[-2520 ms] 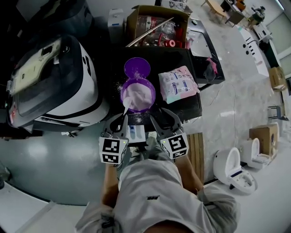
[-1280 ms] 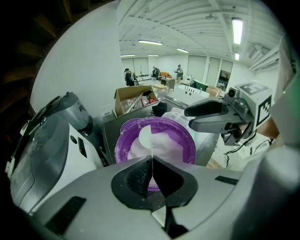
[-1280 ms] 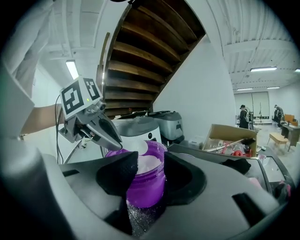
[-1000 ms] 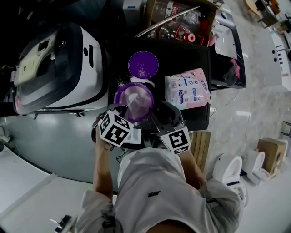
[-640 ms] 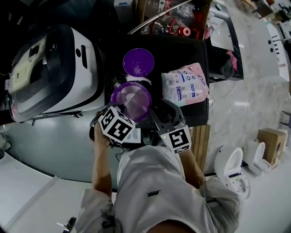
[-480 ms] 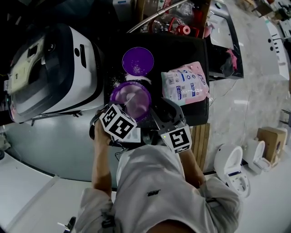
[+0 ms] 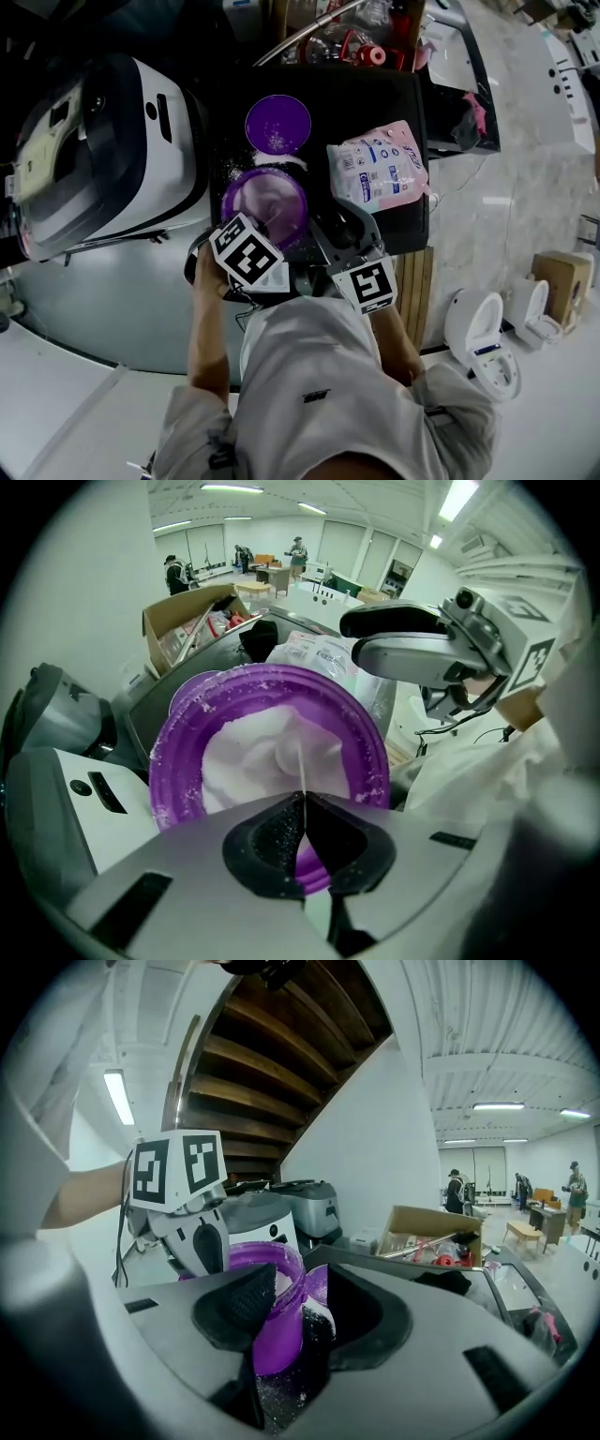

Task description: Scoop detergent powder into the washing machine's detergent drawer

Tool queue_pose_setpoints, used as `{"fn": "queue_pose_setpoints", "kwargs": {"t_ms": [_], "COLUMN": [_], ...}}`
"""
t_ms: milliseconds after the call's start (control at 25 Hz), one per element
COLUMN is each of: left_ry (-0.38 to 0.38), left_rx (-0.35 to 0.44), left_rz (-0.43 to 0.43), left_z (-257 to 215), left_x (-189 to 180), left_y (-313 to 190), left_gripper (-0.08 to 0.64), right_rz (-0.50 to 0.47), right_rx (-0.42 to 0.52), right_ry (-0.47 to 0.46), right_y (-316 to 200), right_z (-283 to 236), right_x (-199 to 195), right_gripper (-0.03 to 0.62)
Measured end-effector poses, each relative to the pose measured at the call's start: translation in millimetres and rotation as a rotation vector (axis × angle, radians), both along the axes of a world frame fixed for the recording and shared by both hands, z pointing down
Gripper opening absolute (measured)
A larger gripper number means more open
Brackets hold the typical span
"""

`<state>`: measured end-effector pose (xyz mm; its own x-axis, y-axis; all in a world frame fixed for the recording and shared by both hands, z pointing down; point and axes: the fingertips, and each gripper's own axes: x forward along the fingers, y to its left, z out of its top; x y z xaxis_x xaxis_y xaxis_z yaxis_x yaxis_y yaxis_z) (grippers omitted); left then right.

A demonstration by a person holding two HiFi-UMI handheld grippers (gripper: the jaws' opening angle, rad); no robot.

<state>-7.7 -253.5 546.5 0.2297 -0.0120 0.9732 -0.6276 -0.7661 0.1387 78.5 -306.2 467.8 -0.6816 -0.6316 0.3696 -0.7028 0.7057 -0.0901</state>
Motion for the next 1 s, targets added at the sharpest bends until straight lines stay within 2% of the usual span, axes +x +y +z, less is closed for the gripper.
{"fn": "queue_pose_setpoints", "kwargs": {"t_ms": [200, 320, 480, 560, 760, 1000], "left_ry": [0.053, 0.091, 0.144, 0.184, 0.271, 0.409], "left_rx": [-0.034, -0.047, -0.054, -0.057, -0.058, -0.045], "left_rz": [0.027, 0.033, 0.016, 0.004, -0.056, -0.164], "left_z": [-3.4, -6.3, -10.6, -13.6, -23.0, -32.9], "left_x": [11.2, 17.7, 20.8, 22.6, 21.4, 18.0], "left_y": [8.2, 12.3, 14.7, 15.3, 17.4, 21.4], "left_gripper": [0.015, 0.015, 0.015, 0.015, 0.015, 0.015], "right_rz": [0.005, 0.014, -0.001, 0.002, 0.002, 0.002], "right_rx": [0.017, -0.012, 0.026, 0.015, 0.001, -0.013], "right_ry": [-0.007, -0.003, -0.008, -0.005, -0.002, 0.014], "right_y": [-0.4, 2.4, 3.2, 4.7, 8.3, 15.0], "right_z": [-0.5, -1.4, -2.2, -2.5, -4.6, -3.9], "right_x": [3.7, 4.6, 2.1, 1.2, -3.3, -9.5], "right_gripper": [0.169, 0.169, 0.169, 0.169, 0.169, 0.168]}}
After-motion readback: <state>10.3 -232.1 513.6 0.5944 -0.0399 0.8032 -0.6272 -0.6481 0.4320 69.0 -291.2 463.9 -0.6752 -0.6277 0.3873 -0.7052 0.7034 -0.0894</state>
